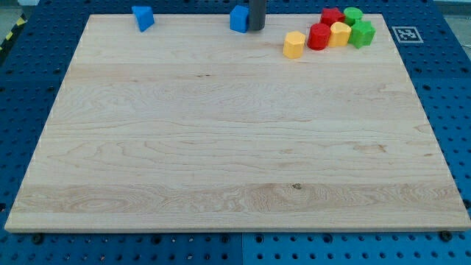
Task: Place the hexagon at the right center of the board
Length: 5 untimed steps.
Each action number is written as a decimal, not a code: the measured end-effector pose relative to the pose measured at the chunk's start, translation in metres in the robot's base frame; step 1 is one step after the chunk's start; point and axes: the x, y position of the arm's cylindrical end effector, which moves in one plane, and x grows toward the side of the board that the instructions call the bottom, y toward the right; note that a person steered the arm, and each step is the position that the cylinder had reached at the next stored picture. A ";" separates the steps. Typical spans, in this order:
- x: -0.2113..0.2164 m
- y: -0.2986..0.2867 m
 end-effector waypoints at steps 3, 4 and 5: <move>-0.002 0.037; 0.005 0.043; 0.005 0.043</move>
